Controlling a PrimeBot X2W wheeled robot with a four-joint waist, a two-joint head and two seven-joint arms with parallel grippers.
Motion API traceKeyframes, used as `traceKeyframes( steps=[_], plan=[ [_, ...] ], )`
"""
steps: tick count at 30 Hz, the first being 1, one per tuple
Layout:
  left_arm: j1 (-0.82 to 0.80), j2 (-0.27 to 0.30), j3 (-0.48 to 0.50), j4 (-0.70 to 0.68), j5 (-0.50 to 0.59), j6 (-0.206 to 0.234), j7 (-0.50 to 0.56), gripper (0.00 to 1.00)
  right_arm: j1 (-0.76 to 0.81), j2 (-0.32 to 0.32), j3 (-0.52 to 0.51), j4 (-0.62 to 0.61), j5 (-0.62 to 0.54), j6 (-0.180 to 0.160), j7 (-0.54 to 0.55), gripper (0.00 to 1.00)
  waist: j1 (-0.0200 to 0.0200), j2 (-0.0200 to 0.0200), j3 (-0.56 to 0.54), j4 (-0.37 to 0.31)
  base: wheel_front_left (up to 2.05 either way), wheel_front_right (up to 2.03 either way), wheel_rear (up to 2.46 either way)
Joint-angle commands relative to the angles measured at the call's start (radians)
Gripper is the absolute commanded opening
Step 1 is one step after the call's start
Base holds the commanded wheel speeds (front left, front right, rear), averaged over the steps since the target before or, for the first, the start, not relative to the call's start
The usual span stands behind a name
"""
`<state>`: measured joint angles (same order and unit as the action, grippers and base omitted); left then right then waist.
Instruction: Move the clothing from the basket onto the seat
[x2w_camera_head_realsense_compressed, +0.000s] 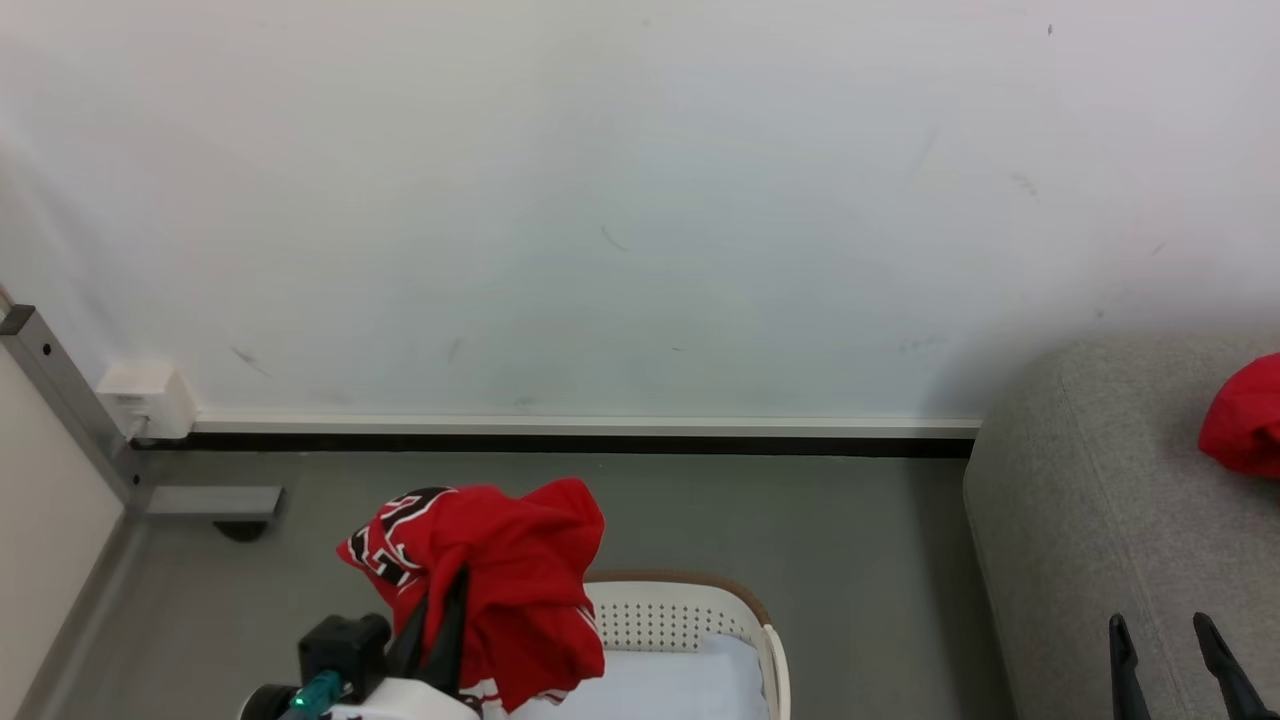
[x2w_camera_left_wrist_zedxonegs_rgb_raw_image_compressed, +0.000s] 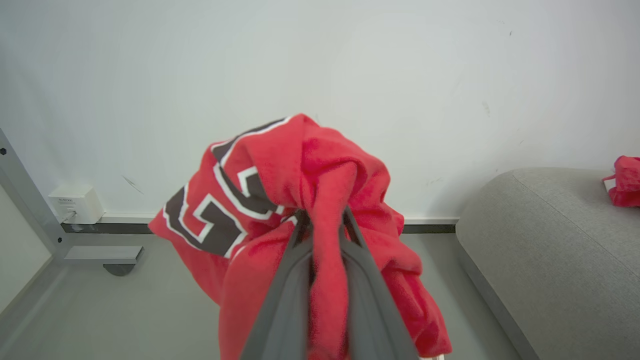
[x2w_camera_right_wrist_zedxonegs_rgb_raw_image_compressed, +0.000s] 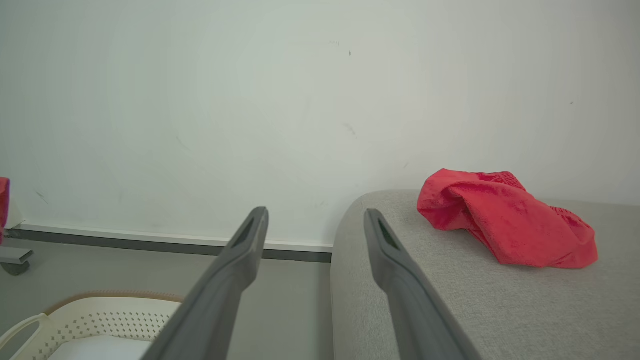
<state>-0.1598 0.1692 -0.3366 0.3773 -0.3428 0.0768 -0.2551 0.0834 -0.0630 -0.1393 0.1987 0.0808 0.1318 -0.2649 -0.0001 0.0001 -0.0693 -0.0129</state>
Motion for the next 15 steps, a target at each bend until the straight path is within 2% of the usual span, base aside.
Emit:
traceKeyframes(
  steps=[1,7,15],
  plan=[
    [0.011,0.01,-0.002,-0.017,-0.01,0.004,0.006,0.0,0.007,-0.002,0.008,-0.003,0.003,-0.002,0.001,1.0,0.0001,-0.0001,0.003,0.001,0.0,0.0,0.0],
    [0.005,0.014,-0.017,-0.059,-0.002,-0.002,0.022,0.0,-0.019,-0.023,0.068,-0.024,0.016,-0.002,0.001,1.0,0.0001,-0.0001,0.013,-0.002,0.0,0.0,0.0],
    [-0.041,0.002,-0.092,-0.144,0.03,-0.038,0.072,0.0,-0.114,-0.117,0.294,-0.05,0.066,-0.002,0.001,1.0,0.0001,-0.0001,0.023,-0.004,0.0,0.0,0.0]
  ],
)
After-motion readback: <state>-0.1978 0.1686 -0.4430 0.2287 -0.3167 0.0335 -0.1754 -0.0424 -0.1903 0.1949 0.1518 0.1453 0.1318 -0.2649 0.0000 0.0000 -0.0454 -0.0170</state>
